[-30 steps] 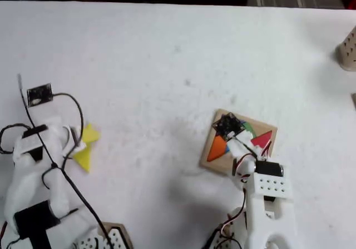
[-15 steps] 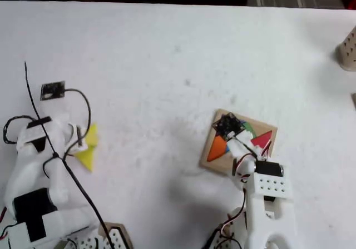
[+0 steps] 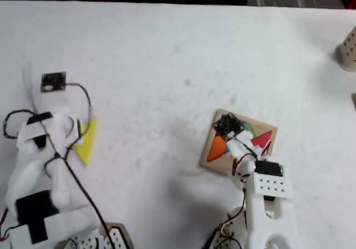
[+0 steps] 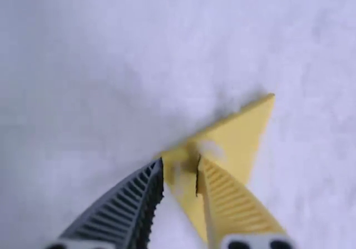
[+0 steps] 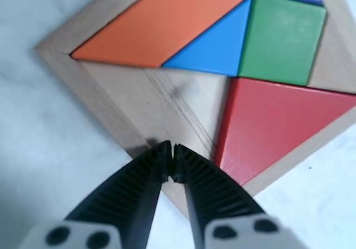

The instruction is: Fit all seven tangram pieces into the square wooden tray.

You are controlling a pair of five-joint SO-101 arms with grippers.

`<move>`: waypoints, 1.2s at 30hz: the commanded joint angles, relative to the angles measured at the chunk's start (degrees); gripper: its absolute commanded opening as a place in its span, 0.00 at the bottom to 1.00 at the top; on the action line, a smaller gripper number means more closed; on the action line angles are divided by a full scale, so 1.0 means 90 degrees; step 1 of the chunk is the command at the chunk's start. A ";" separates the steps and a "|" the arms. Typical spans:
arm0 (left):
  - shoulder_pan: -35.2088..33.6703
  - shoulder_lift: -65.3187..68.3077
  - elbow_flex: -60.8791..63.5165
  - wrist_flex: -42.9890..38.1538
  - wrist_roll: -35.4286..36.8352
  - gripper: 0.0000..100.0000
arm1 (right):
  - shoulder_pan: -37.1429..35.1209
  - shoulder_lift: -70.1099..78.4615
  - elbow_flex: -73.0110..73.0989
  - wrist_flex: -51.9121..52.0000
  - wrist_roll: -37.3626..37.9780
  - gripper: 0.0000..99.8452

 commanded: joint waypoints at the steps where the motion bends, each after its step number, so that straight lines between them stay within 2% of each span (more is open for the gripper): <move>1: 0.0210 0.0103 -0.0020 0.0117 -0.0029 0.14 | -0.0073 -0.0005 0.0039 0.0034 -0.0029 0.02; 6: 0.0581 0.0103 -0.0156 0.0508 -0.0020 0.14 | -0.0073 -0.0005 0.0039 0.0024 -0.0029 0.02; 12: 0.0220 0.0103 -0.0527 0.0596 -0.0010 0.16 | -0.0073 -0.0005 0.0049 -0.0044 -0.0029 0.02; 19: -0.0054 0.0112 -0.0606 0.0742 0.0088 0.40 | -0.0073 -0.0005 0.0059 -0.0044 -0.0029 0.02; 22: -0.0269 0.0181 -0.0625 0.0733 0.0488 0.40 | -0.0073 -0.0005 0.0059 -0.0044 -0.0029 0.02; 32: -0.0249 0.0230 -0.0625 0.0459 0.0430 0.40 | -0.0073 -0.0005 0.0059 -0.0024 -0.0029 0.02; 36: -0.0259 0.0825 -0.1055 0.0606 0.0420 0.40 | -0.0073 -0.0005 0.0059 -0.0015 -0.0029 0.02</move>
